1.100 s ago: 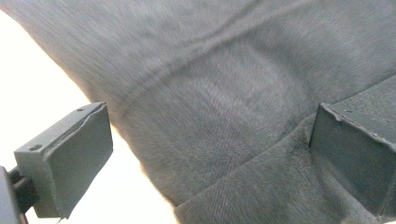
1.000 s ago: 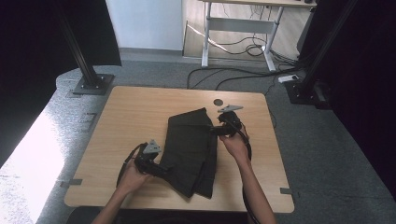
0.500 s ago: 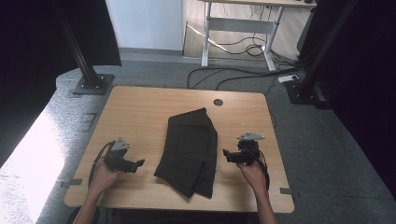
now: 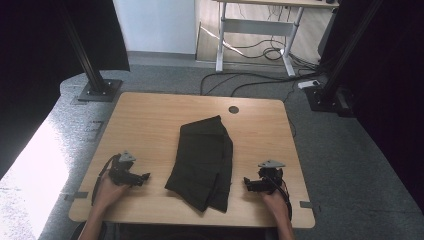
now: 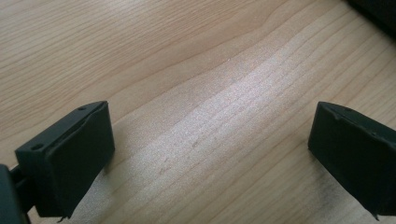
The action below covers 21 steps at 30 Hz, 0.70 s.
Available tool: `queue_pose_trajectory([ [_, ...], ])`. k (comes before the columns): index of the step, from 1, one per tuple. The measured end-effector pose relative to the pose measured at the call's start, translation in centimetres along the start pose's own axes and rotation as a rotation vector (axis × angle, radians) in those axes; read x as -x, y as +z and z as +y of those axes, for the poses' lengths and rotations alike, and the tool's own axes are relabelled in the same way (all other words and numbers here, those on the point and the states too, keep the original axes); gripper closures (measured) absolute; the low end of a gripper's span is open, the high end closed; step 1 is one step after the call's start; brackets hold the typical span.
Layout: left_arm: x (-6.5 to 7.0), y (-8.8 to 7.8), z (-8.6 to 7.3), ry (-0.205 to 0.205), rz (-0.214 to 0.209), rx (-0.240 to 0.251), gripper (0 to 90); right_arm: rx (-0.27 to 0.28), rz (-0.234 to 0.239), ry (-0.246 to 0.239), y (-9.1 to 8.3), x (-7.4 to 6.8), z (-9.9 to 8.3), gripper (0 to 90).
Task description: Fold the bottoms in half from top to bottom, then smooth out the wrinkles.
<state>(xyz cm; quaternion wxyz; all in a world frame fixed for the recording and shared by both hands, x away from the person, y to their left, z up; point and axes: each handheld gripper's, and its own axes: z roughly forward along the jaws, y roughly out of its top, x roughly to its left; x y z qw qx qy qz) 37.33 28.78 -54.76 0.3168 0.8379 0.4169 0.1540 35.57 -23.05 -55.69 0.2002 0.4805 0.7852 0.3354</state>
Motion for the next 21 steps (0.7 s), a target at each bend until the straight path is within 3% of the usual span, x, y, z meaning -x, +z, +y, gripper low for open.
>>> queue_pose_trajectory([
  [15, 0.0, 0.1, 0.1, -0.003, 0.0, -0.002, 0.0, -0.001, -0.013, 0.023, -0.1, -0.1, 0.0, 0.0],
  [17, 0.0, 0.2, 0.6, 0.003, -0.016, 0.001, 0.0, -0.015, -0.007, 0.031, -0.3, -0.2, 0.2, 0.0],
  [21, 0.1, 0.2, 3.0, 0.027, -0.022, 0.038, 0.0, 0.022, 0.015, 0.029, -1.4, -1.0, 0.9, 0.1],
])
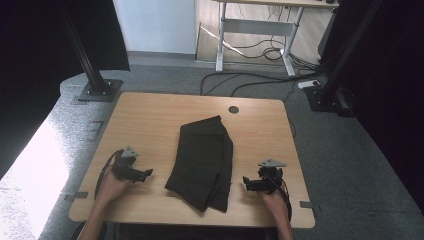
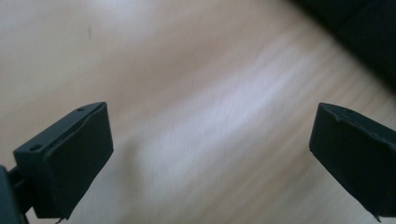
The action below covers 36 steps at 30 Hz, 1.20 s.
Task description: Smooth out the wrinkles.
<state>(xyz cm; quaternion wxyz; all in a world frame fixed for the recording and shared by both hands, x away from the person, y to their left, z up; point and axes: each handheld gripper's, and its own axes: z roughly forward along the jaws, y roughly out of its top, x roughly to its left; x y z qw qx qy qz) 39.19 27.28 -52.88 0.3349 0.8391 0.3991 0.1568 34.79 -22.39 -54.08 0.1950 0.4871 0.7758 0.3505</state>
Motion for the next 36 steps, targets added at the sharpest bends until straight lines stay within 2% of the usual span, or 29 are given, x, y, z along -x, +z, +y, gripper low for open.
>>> queue_pose_trajectory([
  [5, 0.0, 1.1, 5.2, 0.058, 0.008, 0.006, 0.0, 0.014, 0.037, -0.043, -1.6, -2.0, 0.7, 1.2],
  [6, 0.2, 1.5, 6.6, 0.07, 0.013, 0.011, 0.0, 0.019, 0.042, -0.048, -1.8, -2.3, 0.9, 1.4],
  [10, 1.0, 3.4, 10.1, 0.118, 0.031, 0.009, 0.0, 0.032, 0.078, -0.06, -2.7, -3.8, 1.4, 2.6],
  [14, 1.7, 5.6, 12.5, 0.153, 0.035, -0.002, 0.0, 0.022, 0.128, -0.079, -2.6, -5.6, 1.5, 2.6],
  [17, 1.9, 7.3, 13.9, 0.157, 0.035, 0.011, 0.0, 0.021, 0.155, -0.094, -2.2, -7.0, 1.4, 2.6],
  [20, 2.0, 9.2, 14.5, 0.15, 0.038, 0.013, 0.0, 0.017, 0.176, -0.104, -1.7, -8.3, 1.3, 2.1],
  [22, 2.0, 10.6, 14.5, 0.141, 0.031, -0.004, 0.0, -0.004, 0.185, -0.113, -1.0, -9.0, 1.1, 1.7],
  [25, 2.2, 12.1, 14.0, 0.143, 0.051, -0.03, 0.0, -0.057, 0.165, -0.143, 0.5, -9.6, 0.7, 0.9],
  [28, 2.2, 12.2, 13.5, 0.138, 0.066, -0.028, 0.0, -0.106, 0.12, -0.163, 1.9, -9.7, 0.1, 0.0],
  [30, 2.1, 12.1, 13.2, 0.13, 0.073, -0.034, 0.0, -0.085, 0.112, -0.153, 2.2, -9.4, 0.1, 0.0],
  [33, 1.8, 11.4, 12.5, 0.103, 0.077, -0.043, 0.0, -0.113, 0.093, -0.151, 2.3, -9.0, 0.5, 0.0],
  [36, 1.8, 10.5, 11.7, 0.102, 0.093, -0.051, 0.0, -0.119, 0.061, -0.122, 2.6, -7.6, 1.0, 0.0],
])
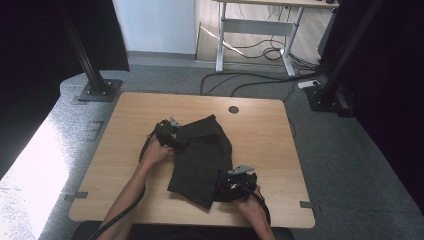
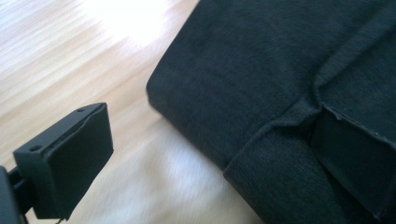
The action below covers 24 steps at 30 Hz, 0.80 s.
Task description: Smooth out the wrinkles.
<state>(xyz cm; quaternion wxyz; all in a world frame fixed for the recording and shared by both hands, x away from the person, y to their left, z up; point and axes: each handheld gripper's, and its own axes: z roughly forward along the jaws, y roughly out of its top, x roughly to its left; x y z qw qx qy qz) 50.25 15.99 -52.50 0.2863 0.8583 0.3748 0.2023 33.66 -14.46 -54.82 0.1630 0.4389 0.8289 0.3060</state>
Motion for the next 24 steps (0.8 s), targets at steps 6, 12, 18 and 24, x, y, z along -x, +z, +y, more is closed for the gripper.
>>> queue_pose_trajectory([
  [6, 0.7, -2.7, -2.7, -0.023, 0.036, -0.004, 2.3, 0.001, -0.071, 0.048, 0.9, 4.3, 1.1, 0.0],
  [12, 1.1, -5.7, -5.3, -0.065, -0.076, -0.015, 4.1, 0.005, -0.095, 0.089, 1.9, 8.1, 2.5, 5.1],
  [18, -2.0, -7.4, -3.5, -0.069, 0.009, 0.051, 1.9, 0.078, -0.122, 0.087, -2.2, 8.1, 4.2, 7.4],
  [24, -3.5, -3.0, -4.3, -0.101, 0.085, -0.057, 3.9, 0.126, -0.026, 0.024, -4.3, 3.5, 4.4, 4.9],
])
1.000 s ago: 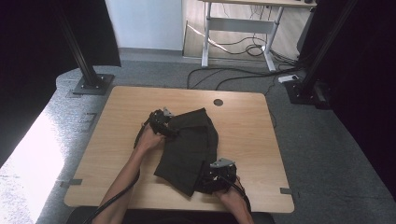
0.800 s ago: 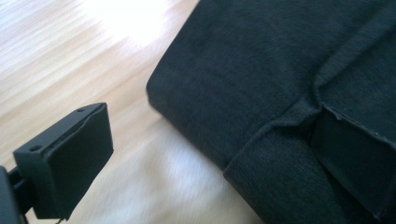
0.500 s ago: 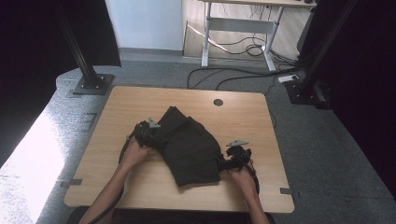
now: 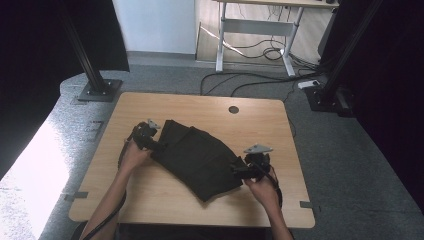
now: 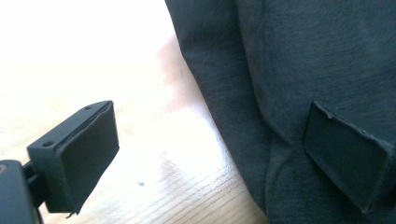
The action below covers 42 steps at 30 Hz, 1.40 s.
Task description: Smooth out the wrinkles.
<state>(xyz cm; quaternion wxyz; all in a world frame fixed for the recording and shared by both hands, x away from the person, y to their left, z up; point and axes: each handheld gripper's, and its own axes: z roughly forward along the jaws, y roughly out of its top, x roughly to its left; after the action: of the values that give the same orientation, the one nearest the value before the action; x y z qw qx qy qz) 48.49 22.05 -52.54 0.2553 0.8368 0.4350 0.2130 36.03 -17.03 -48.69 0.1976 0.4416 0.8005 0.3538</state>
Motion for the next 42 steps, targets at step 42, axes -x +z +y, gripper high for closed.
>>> queue_pose_trajectory([
  [42, 0.9, -10.6, -9.7, -0.023, -0.055, 0.175, 0.0, 0.041, -0.061, 0.007, -0.1, 4.4, -0.4, 0.0],
])
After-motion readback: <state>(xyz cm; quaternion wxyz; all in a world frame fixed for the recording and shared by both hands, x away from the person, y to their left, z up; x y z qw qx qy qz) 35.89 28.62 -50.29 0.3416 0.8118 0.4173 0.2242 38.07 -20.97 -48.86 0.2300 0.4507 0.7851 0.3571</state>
